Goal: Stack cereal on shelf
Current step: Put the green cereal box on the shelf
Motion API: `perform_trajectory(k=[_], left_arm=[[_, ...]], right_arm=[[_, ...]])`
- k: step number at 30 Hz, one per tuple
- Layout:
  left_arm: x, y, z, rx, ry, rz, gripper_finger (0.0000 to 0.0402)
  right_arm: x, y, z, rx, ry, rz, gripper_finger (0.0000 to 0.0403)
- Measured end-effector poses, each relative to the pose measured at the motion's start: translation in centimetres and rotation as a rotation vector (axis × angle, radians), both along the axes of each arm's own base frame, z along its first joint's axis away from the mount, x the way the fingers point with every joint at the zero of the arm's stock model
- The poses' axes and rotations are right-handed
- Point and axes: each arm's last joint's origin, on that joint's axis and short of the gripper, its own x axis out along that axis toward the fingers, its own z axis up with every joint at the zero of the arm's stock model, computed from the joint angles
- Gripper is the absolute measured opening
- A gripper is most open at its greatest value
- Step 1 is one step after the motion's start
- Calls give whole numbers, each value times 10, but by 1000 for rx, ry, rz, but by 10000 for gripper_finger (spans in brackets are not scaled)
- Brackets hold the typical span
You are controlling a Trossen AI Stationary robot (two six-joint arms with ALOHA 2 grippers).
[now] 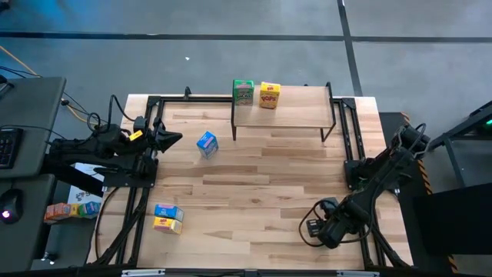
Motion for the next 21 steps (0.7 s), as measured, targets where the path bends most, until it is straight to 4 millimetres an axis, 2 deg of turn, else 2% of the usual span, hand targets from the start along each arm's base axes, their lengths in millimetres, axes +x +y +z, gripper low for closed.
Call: perform_trajectory(k=[5, 11, 16, 21], left_arm=[[0, 0, 0, 0, 0, 0, 0], [0, 0, 0, 0, 0, 0, 0], [0, 0, 0, 0, 0, 0, 0], [0, 0, 0, 0, 2, 0, 0]], right_arm=[[0, -1, 21, 31, -99, 68, 102], [14, -9, 71, -9, -402, 97, 90], [49, -34, 125, -158, -724, 96, 92], [95, -84, 182, -402, -980, 185, 92]])
